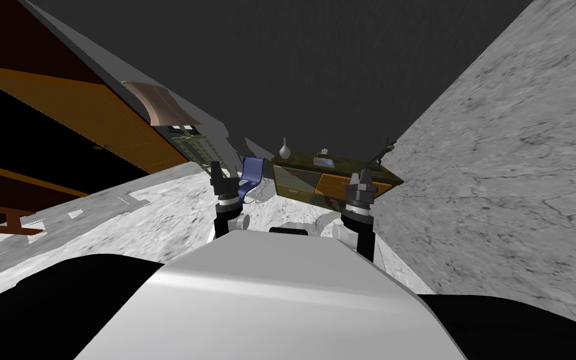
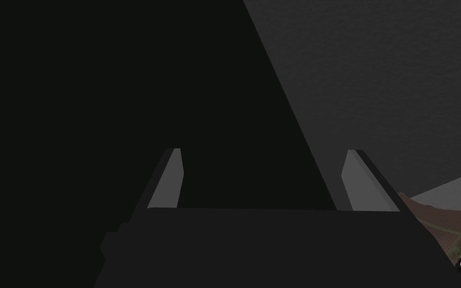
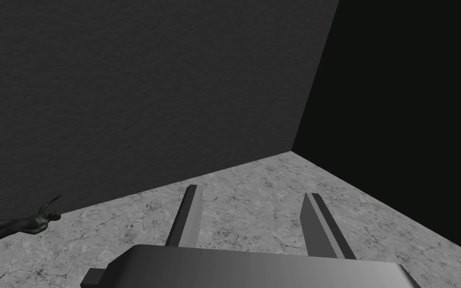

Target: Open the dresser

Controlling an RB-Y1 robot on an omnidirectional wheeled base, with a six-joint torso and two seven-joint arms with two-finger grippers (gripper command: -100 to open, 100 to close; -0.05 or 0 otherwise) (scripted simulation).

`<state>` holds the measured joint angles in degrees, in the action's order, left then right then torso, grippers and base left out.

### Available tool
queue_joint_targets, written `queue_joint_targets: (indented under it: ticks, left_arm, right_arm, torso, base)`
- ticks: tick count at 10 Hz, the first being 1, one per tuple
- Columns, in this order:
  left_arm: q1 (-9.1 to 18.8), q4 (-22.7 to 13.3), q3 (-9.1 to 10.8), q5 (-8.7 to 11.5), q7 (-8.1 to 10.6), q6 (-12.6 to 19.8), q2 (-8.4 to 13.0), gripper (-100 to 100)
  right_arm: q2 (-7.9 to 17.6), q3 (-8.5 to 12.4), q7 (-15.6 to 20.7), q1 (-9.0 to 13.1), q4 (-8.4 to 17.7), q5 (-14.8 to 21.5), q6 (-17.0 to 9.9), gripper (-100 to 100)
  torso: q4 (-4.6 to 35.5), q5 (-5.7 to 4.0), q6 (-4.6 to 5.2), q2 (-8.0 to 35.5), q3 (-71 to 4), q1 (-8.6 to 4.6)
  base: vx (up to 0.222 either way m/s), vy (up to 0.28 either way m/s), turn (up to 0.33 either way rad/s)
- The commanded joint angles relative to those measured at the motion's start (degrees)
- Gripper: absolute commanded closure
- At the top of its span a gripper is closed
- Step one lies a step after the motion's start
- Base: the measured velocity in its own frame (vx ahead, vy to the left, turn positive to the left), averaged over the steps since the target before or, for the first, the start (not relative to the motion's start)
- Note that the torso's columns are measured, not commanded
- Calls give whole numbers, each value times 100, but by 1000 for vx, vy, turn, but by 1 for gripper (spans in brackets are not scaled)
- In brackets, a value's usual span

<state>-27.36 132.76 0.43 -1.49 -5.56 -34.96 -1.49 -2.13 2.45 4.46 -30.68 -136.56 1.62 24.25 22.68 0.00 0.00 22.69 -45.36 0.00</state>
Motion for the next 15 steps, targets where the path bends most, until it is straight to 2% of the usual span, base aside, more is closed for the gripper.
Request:
queue_joint_targets:
  ticks: [1,3,4,6,10,11,13,14,15]
  left_arm:
    - [0,0,0,0,0,0,0,0]
    - [0,0,0,0,0,0,0,0]
    - [0,0,0,0,0,0,0,0]
    - [-1,-2,0,0,0,0,0,0]
    - [-2,-2,-1,0,0,0,-1,0]
    - [-2,-2,-1,0,0,0,-1,0]
    - [-1,-2,0,0,0,0,0,0]
    - [-1,-2,-1,0,0,0,-1,0]
    - [-1,-2,0,0,0,0,0,0]
  right_arm:
    - [0,0,0,0,0,0,0,0]
    - [0,0,0,0,0,0,0,0]
    - [242,-24,-4,18,63,89,-68,-100]
    - [565,-79,-14,59,204,295,-227,-100]
    - [1034,-266,-47,190,646,928,-756,-100]
    - [1034,-266,-47,190,646,995,-756,-100]
    - [1209,-389,-68,273,922,1368,-1105,-100]
    - [1209,-389,-68,273,922,1459,-1105,-100]
    - [1290,-457,-80,318,1070,1687,-1296,-100]
  torso:
    - [423,0,0,424,-845,0]
    - [1269,0,0,1270,-2537,0]
    - [1692,0,0,1693,-3383,0]
    - [1935,2,-1,1931,-3894,8]
    - [1958,2,0,1953,-3924,8]
    - [1958,0,-1,1954,-3924,1]
    - [1962,-3,0,1967,-3915,-7]
    - [1961,1,0,1960,-3919,5]
    - [1960,1,1,1961,-3920,1]
  base:
    - [0,0,0]
    - [0,0,0]
    - [17,11,11]
    - [34,36,19]
    - [70,67,30]
    - [59,41,12]
    - [63,56,34]
    - [57,55,15]
    - [65,53,32]
